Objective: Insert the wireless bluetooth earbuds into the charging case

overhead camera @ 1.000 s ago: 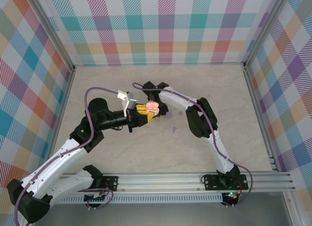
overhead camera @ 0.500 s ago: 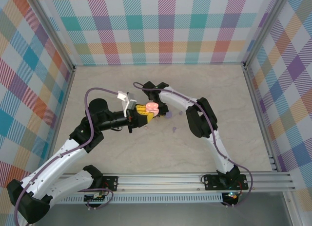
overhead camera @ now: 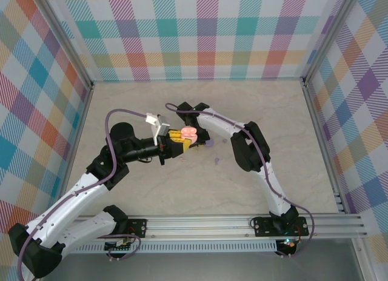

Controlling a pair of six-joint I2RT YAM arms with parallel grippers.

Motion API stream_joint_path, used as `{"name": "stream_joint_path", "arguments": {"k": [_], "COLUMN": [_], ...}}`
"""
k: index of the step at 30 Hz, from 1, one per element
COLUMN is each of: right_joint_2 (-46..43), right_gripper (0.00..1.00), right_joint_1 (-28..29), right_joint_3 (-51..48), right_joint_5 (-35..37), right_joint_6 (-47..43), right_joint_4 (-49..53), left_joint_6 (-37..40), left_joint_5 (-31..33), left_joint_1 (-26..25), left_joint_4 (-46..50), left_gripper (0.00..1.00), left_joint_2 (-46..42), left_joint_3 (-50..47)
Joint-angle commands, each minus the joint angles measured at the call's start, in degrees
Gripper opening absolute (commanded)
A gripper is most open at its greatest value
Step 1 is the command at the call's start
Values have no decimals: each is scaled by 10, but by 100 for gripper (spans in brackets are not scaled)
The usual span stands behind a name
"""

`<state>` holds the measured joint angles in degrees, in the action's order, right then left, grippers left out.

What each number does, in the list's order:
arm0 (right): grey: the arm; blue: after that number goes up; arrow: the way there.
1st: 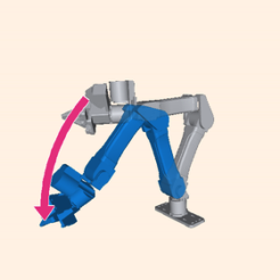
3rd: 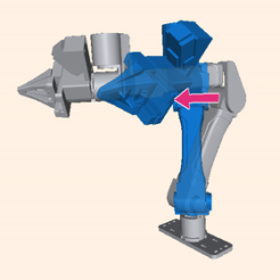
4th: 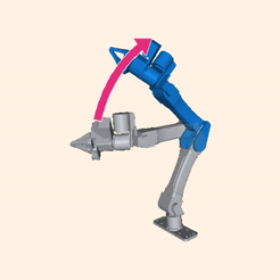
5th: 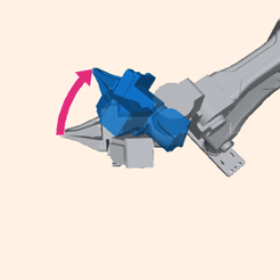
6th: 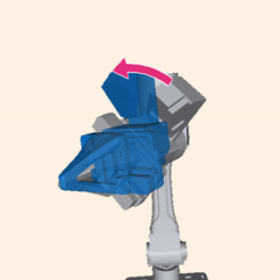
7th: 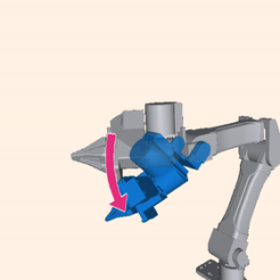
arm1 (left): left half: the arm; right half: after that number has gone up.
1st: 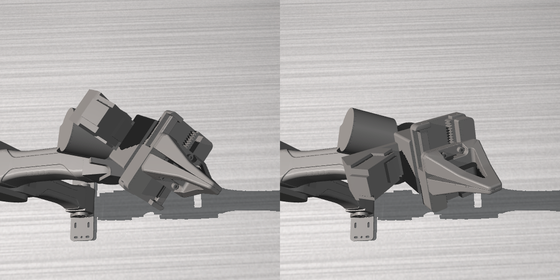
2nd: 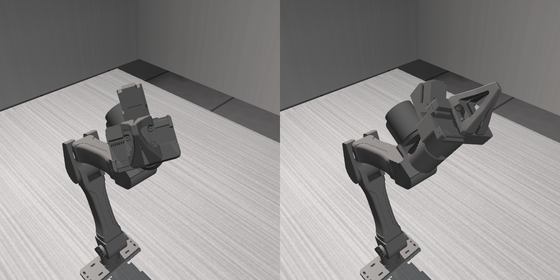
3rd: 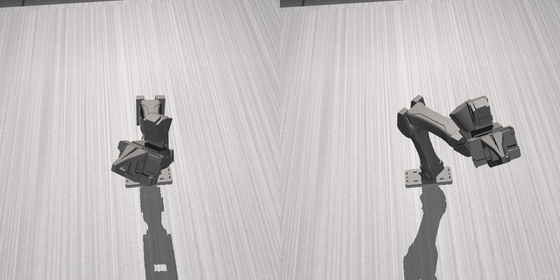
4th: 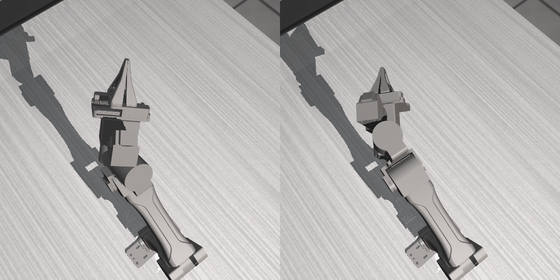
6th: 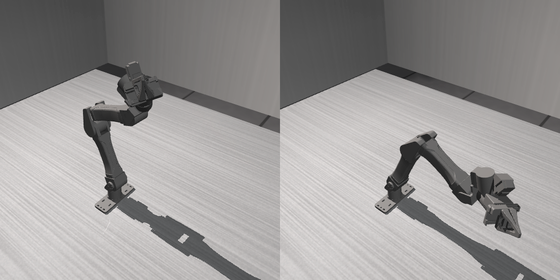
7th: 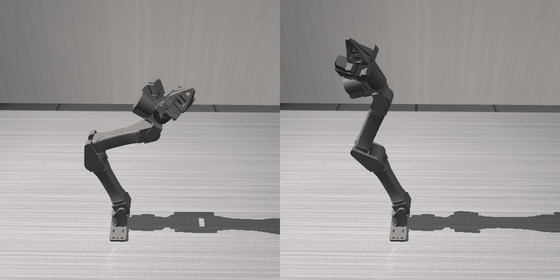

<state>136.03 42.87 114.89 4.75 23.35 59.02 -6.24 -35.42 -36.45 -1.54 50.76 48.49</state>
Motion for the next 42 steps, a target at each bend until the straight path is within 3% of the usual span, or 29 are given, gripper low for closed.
{"name": "stream_joint_path", "arguments": {"k": [1, 18, 42], "right_joint_2": [-16, -154, -333], "right_gripper": [24, 21, 20], "right_joint_1": [6, -36, -96], "right_joint_3": [-15, -190, -369], "right_joint_5": [-6, -61, -140], "right_joint_6": [11, 36, 64], "right_joint_4": [9, -156, -315], "left_joint_6": [0, -2, -9], "left_joint_5": [1, 34, 171], "left_joint_1": [2, 2, 3], "left_joint_4": [1, 9, 47], "left_gripper": [15, 16, 16], "left_joint_2": [-11, -10, 4], "left_joint_3": [-3, -11, -22]}}
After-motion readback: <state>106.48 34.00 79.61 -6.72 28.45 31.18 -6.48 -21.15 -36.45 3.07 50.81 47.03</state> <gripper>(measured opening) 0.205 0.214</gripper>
